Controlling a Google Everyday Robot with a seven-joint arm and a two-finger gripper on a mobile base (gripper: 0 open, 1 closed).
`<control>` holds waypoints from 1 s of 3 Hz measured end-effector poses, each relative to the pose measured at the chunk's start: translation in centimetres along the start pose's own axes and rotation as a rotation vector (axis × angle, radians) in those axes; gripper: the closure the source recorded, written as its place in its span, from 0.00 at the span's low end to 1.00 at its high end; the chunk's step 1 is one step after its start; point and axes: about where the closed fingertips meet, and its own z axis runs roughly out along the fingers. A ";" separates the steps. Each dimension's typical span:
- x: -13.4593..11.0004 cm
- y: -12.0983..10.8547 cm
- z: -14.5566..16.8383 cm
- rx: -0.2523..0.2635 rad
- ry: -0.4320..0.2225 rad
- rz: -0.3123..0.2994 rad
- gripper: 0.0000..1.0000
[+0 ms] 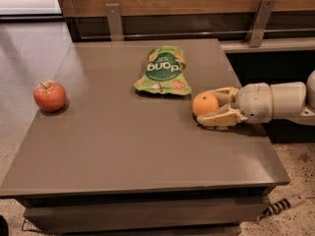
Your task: Move orange near apple
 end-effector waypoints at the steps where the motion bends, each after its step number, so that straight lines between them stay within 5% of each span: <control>1: -0.2 -0.3 0.2 -0.005 -0.007 0.013 1.00; 3: -6.6 0.4 1.1 -0.003 -0.015 0.026 1.00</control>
Offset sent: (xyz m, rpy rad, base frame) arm 0.0087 0.0229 0.0607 0.0527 0.0431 0.0171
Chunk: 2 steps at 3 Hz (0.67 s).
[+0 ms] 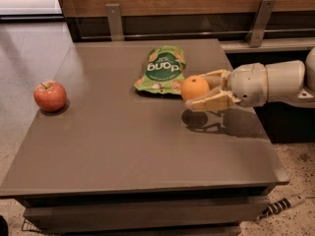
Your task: Move orange near apple
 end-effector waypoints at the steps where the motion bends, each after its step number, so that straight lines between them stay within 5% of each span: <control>1: -3.6 2.1 1.9 0.031 0.012 -0.005 1.00; 2: -5.2 6.9 9.5 0.039 0.038 0.023 1.00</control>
Offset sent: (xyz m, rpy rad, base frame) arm -0.0634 0.1882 0.0009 -0.0149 0.0405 -0.0638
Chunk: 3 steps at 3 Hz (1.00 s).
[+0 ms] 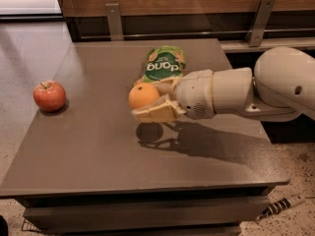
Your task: Move orange near apple
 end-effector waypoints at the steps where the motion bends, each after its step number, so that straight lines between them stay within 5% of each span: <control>1: -0.9 3.4 6.0 -0.040 0.045 0.010 1.00; 2: -2.0 6.0 12.0 -0.162 0.042 0.007 1.00; 3: -2.4 6.4 15.2 -0.226 0.039 0.002 1.00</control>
Offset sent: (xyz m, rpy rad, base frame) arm -0.0300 0.1727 -0.0368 -0.0225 0.1100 0.2223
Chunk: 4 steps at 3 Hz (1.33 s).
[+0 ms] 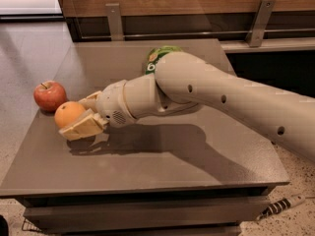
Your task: Move orange near apple
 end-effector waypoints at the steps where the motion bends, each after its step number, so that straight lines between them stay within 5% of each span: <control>1: 0.2 -0.6 2.7 -0.011 0.039 -0.019 1.00; 3: 0.8 -2.4 7.5 -0.056 0.021 -0.051 0.98; 4: 0.7 -2.2 7.5 -0.056 0.022 -0.053 0.75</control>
Offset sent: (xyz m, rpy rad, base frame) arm 0.0356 0.0698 -0.0423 -0.0227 -0.0340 0.0602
